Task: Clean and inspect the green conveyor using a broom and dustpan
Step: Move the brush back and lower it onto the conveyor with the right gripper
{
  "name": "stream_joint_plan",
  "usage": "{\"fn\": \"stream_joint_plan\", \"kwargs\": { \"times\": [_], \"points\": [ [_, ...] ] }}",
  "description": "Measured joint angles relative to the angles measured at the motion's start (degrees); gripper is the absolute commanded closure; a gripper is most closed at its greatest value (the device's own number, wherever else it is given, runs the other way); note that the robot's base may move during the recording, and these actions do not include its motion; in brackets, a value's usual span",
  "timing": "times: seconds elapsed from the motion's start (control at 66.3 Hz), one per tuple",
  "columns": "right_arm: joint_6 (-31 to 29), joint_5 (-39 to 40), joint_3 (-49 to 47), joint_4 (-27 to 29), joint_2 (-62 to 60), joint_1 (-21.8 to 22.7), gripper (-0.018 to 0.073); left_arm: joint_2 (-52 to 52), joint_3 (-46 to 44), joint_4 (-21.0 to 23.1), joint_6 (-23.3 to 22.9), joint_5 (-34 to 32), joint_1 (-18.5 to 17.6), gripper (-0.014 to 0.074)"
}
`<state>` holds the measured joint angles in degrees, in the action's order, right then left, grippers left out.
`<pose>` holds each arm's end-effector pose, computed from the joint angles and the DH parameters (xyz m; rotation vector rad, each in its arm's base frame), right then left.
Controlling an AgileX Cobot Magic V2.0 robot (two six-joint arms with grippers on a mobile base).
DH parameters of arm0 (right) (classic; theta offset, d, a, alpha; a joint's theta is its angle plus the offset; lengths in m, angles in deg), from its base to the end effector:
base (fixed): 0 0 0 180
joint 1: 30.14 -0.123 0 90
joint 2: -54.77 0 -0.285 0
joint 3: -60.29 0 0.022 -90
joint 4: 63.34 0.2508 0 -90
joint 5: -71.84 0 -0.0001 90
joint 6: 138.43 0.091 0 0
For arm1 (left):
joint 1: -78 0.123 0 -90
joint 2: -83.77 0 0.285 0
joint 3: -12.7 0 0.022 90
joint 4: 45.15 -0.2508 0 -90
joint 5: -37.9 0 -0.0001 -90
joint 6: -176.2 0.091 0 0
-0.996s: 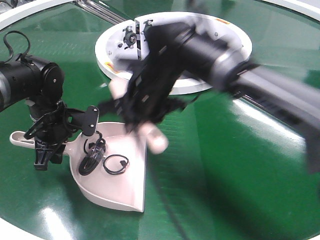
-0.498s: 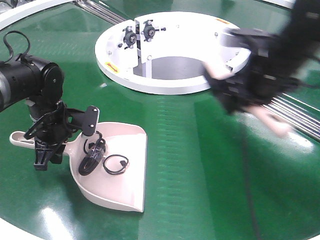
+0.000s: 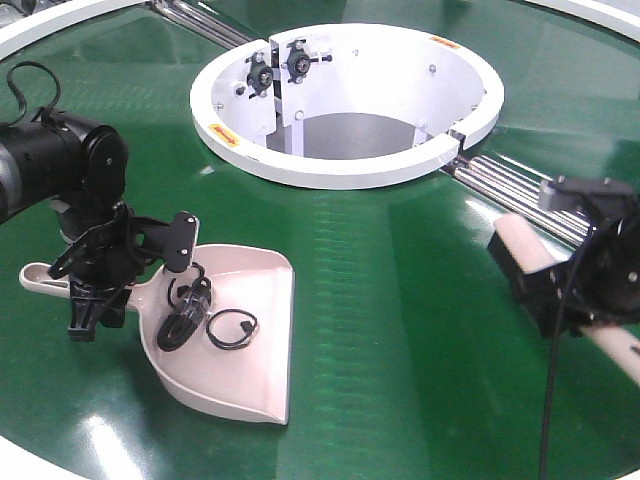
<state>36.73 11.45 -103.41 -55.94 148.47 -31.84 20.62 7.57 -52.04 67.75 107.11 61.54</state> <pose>0.2765 0.0184 0.2532 -0.0885 2.9650 0.1678 0.3563 -0.0946 0.2145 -2.1820 -2.1627 -0.1413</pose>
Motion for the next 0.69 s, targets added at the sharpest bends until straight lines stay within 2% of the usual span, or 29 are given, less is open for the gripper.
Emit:
{"fn": "stream_joint_plan", "kwargs": {
  "times": [0.257, 0.513, 0.694],
  "points": [
    [-1.70, 9.69, 8.20, -0.37, 0.67, 0.00, 0.0561, 0.00, 0.00, 0.03, 0.00, 0.00, 0.00, 0.0603],
    [-1.82, 10.95, 8.58, -0.73, 5.86, 0.00, 0.0540, 0.00, 0.00, 0.03, 0.00, 0.00, 0.00, 0.0603],
    [-1.88, 10.83, 8.58, -0.66, 8.47, 0.00, 0.0487, 0.00, 0.00, 0.45, 0.00, -0.33, 0.00, 0.0603]
  ]
}}
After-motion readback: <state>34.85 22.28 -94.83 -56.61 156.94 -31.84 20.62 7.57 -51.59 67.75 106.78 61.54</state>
